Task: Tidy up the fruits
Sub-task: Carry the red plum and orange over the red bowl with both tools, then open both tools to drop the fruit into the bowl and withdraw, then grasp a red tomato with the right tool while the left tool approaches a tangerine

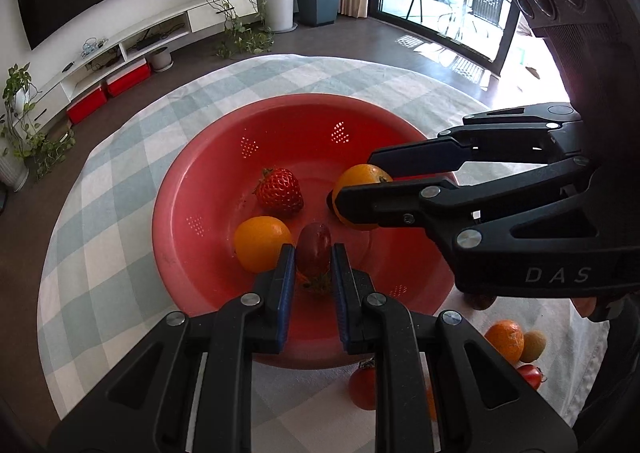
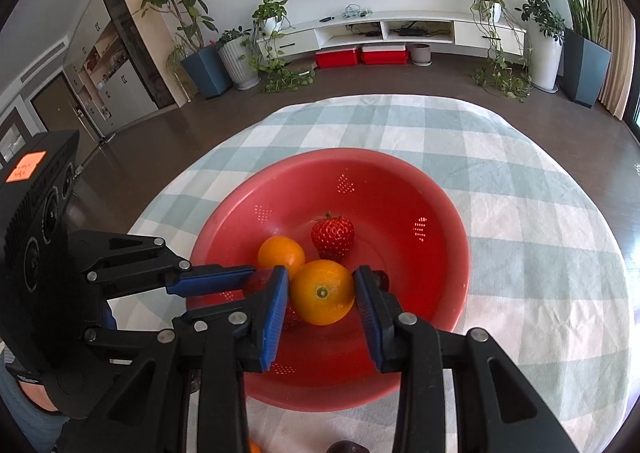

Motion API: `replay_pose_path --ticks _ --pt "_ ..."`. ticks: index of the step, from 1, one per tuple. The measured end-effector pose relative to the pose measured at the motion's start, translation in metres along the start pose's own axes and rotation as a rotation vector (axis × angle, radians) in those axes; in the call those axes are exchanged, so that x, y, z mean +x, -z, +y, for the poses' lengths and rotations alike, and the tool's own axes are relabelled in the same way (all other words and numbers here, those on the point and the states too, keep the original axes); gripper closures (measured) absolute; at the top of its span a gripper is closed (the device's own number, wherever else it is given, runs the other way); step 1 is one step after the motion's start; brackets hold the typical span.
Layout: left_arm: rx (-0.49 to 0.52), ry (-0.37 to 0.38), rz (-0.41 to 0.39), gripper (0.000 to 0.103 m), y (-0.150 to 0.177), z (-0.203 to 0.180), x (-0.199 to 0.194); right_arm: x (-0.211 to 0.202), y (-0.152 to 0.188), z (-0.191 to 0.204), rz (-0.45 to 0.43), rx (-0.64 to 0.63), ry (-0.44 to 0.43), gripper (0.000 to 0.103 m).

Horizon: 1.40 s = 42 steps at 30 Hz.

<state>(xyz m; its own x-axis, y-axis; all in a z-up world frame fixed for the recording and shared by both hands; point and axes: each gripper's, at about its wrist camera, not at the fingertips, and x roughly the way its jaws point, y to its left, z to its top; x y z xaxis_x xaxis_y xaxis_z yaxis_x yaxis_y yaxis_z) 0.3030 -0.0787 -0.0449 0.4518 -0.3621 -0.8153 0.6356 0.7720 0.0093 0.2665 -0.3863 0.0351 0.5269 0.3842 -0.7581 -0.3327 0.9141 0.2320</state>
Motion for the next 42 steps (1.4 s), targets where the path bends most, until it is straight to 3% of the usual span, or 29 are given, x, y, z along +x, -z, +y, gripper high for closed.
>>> replay_pose_path --ticks 10,13,15,19,21,29,33,36,42 --pt "0.004 -0.011 0.011 0.086 0.004 -0.001 0.013 0.017 0.008 0.005 0.045 -0.066 0.072 0.065" --pt "-0.004 -0.029 0.004 0.076 0.005 0.001 0.013 0.019 0.009 0.001 0.045 -0.055 0.073 0.065" --pt "-0.011 -0.035 -0.003 0.061 0.005 0.002 0.011 0.019 0.008 0.002 0.045 -0.059 0.076 0.065" --pt "-0.026 -0.042 -0.021 0.049 0.009 0.004 0.005 0.018 0.008 0.002 0.041 -0.061 0.08 0.065" --pt "-0.027 -0.047 -0.034 0.037 0.011 0.002 0.0 0.017 0.008 0.002 0.042 -0.055 0.086 0.063" --pt "-0.047 -0.05 -0.081 0.02 0.023 -0.005 -0.028 -0.021 0.011 -0.002 -0.043 0.004 0.057 0.044" --pt "-0.06 -0.047 -0.115 0.014 0.033 -0.011 -0.049 -0.053 0.021 -0.004 -0.111 0.037 0.03 0.029" --pt "-0.073 -0.049 -0.14 0.007 0.042 -0.016 -0.063 -0.073 0.035 -0.005 -0.135 0.056 0.014 0.027" --pt "-0.133 -0.04 -0.155 0.005 0.068 -0.023 -0.08 -0.107 0.077 -0.005 -0.175 0.103 -0.006 0.024"
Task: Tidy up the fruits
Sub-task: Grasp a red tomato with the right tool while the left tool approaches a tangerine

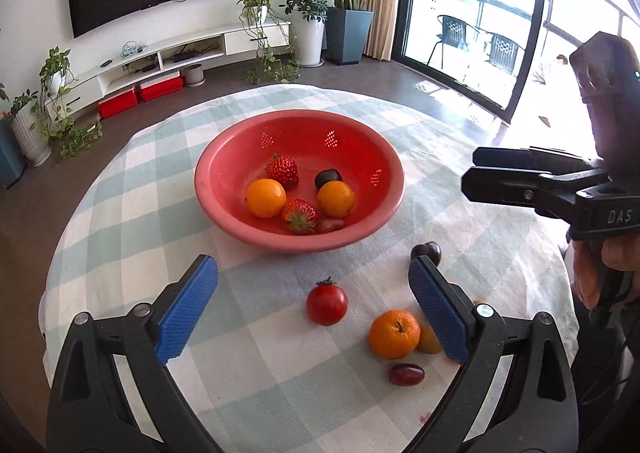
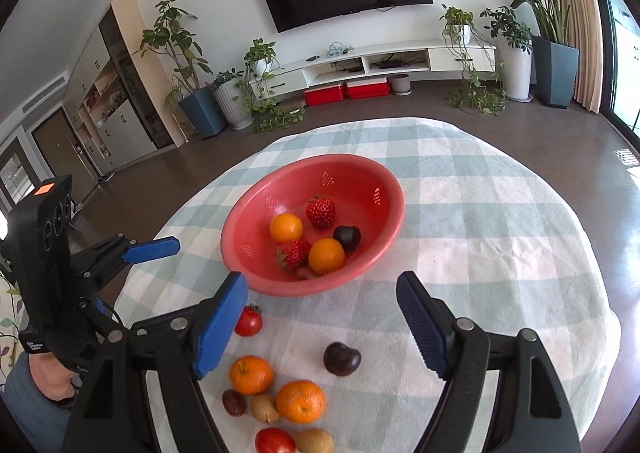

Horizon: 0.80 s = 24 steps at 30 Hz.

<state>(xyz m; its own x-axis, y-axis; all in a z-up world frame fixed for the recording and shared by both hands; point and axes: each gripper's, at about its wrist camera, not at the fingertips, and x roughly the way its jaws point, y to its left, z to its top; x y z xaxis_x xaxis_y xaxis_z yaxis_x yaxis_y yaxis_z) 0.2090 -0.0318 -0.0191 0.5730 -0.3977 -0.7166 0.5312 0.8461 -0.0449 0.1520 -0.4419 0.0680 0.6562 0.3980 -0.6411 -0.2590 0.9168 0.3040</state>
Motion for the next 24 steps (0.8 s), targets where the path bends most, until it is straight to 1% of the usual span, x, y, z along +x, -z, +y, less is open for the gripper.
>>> replay_pose_path --ticks 4,7,10,13,15,19,21,24 --pt "-0.043 0.011 0.002 0.005 0.02 -0.003 -0.01 -0.02 0.031 0.001 -0.021 0.015 0.004 0.024" --pt "-0.069 0.027 0.011 0.005 0.037 -0.009 -0.018 -0.027 0.055 0.005 -0.01 -0.005 0.019 0.023" --pt "-0.048 0.018 0.026 0.005 0.053 -0.019 -0.024 -0.03 0.075 0.008 0.016 -0.027 0.039 0.024" --pt "-0.035 0.009 0.043 0.005 0.068 -0.027 -0.027 -0.031 0.089 0.01 0.041 -0.018 0.03 0.026" --pt "-0.022 0.011 0.063 0.005 0.078 -0.031 -0.025 -0.029 0.096 0.019 0.061 -0.045 0.021 0.03" --pt "-0.007 0.001 0.108 0.005 0.092 -0.034 -0.016 -0.021 0.107 0.046 0.079 -0.166 0.026 0.037" --pt "-0.022 0.002 0.101 0.005 0.096 -0.03 -0.015 -0.016 0.11 0.052 0.097 -0.179 0.014 0.044" --pt "-0.059 0.003 0.083 0.005 0.099 -0.023 -0.016 -0.009 0.112 0.058 0.11 -0.205 0.014 0.049"
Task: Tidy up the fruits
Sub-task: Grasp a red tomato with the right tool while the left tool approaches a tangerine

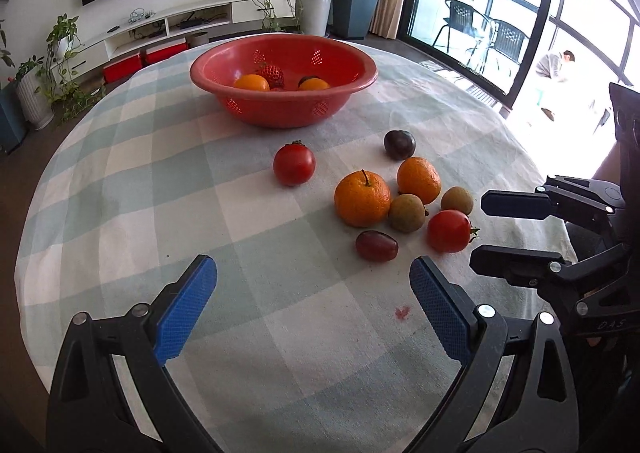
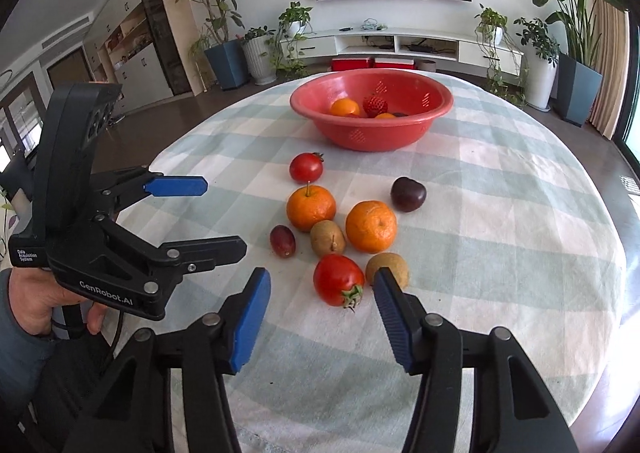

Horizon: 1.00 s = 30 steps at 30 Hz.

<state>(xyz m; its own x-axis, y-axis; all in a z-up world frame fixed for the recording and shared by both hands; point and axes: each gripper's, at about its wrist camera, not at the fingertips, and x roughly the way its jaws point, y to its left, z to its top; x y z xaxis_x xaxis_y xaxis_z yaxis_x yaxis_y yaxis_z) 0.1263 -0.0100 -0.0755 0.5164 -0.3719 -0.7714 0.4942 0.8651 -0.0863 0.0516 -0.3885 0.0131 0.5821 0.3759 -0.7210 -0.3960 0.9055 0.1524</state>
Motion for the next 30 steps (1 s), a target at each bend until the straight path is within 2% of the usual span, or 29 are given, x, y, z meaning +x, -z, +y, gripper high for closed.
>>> replay_pose_path --ticks 3,13,15,25,30 --pt "-0.029 0.014 -0.006 0.005 0.0 0.006 0.0 0.006 -0.002 0.006 0.012 -0.048 0.014 0.054" --pt "-0.061 0.047 -0.037 0.005 0.001 0.013 -0.005 0.024 -0.006 0.018 0.094 -0.268 0.137 0.057" --pt "-0.07 0.051 -0.043 0.005 0.001 0.015 -0.006 0.024 -0.005 0.015 0.099 -0.303 0.151 0.063" --pt "-0.082 0.063 -0.051 0.005 0.001 0.017 -0.007 0.037 0.004 0.036 0.178 -0.505 0.193 0.064" --pt "-0.067 0.063 -0.046 0.005 0.003 0.015 -0.006 0.033 0.003 0.032 0.172 -0.471 0.191 0.069"
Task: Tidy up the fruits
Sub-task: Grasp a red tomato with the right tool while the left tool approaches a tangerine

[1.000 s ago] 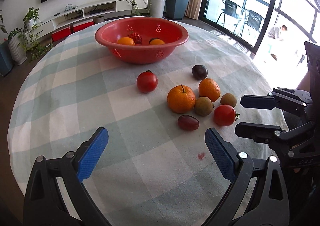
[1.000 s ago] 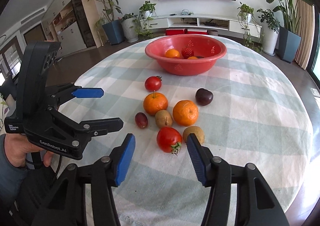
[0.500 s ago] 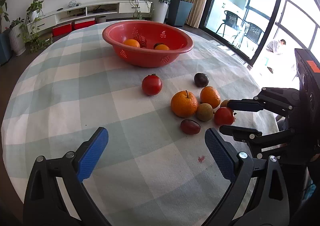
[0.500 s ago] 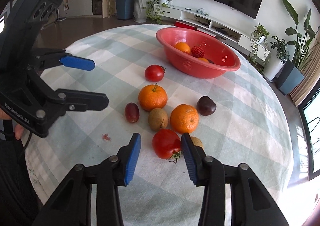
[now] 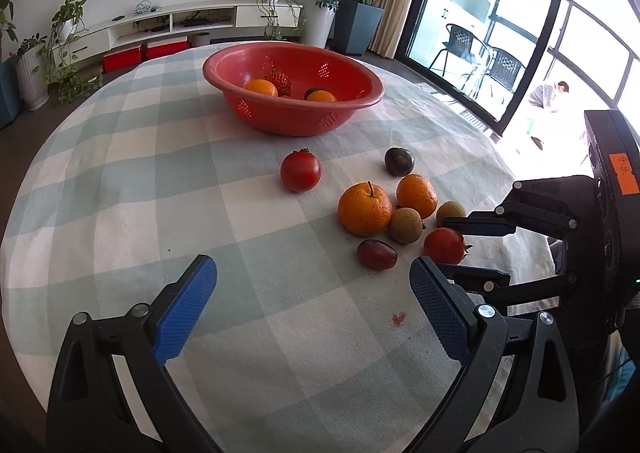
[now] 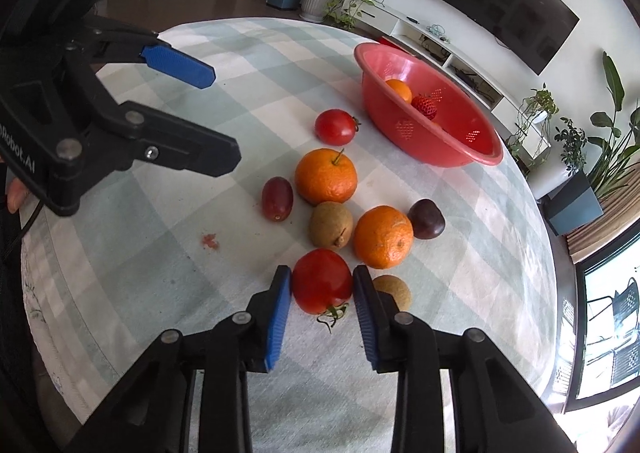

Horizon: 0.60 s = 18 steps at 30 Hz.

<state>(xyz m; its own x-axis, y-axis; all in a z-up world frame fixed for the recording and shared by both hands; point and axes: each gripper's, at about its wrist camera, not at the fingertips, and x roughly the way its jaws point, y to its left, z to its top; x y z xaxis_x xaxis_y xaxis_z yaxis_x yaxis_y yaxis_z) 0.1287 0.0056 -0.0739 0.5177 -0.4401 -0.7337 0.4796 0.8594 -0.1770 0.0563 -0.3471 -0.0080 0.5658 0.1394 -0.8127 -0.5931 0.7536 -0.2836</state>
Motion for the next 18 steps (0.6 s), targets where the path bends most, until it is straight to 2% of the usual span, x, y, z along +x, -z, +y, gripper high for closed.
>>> replay_pose_path --ticks 4,9,11,15,18 --pt "0.028 -0.009 0.01 0.005 0.001 -0.005 0.003 -0.009 0.006 -0.008 -0.034 0.078 -0.025 0.069" --pt "0.061 -0.016 0.031 0.005 0.001 -0.018 0.007 -0.031 0.024 -0.035 -0.162 0.306 -0.094 0.069" --pt "0.066 -0.026 0.047 0.005 0.0 -0.024 0.011 -0.034 0.031 -0.044 -0.185 0.38 -0.119 0.069" --pt "0.067 -0.05 0.085 0.005 -0.001 -0.032 0.022 -0.038 0.034 -0.049 -0.223 0.429 -0.141 0.069" --pt "0.042 -0.044 0.081 0.005 -0.007 -0.033 0.027 -0.038 0.037 -0.052 -0.243 0.46 -0.168 0.069"
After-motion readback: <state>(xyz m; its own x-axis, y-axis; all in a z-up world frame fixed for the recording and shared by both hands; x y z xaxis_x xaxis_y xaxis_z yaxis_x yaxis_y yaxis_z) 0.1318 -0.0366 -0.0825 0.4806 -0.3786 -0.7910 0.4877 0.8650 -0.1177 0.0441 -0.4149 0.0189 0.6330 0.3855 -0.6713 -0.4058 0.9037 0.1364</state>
